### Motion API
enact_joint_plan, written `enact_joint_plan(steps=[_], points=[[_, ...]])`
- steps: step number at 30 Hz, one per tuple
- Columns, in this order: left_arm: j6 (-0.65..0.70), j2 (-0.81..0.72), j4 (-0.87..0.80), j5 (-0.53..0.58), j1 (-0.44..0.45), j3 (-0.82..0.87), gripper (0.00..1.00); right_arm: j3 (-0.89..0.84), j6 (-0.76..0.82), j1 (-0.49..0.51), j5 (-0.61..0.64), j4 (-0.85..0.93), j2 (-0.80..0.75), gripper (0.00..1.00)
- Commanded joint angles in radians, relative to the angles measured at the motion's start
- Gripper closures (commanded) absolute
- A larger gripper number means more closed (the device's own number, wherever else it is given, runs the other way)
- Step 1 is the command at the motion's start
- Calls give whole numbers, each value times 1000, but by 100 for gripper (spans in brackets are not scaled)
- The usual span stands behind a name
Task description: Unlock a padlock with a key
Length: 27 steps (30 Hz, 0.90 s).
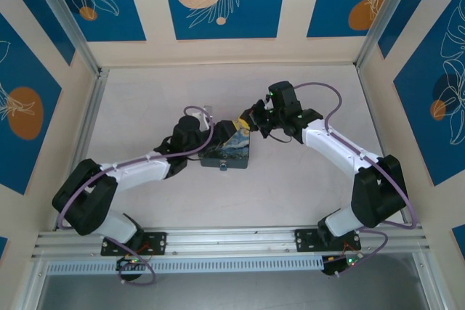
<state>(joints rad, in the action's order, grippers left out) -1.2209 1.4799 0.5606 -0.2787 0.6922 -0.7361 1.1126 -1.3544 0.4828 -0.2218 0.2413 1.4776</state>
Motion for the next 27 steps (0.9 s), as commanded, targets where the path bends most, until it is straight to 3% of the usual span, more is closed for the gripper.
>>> enact_joint_plan(steps=[1, 16, 27], points=[[24, 20, 48, 14, 13, -48, 60, -14, -18, -1, -29, -10, 1, 100], [20, 37, 57, 1, 12, -63, 74, -16, -24, 0, -24, -16, 14, 100], [26, 43, 41, -4, 13, -65, 100, -18, -31, -1, -20, -18, 18, 100]])
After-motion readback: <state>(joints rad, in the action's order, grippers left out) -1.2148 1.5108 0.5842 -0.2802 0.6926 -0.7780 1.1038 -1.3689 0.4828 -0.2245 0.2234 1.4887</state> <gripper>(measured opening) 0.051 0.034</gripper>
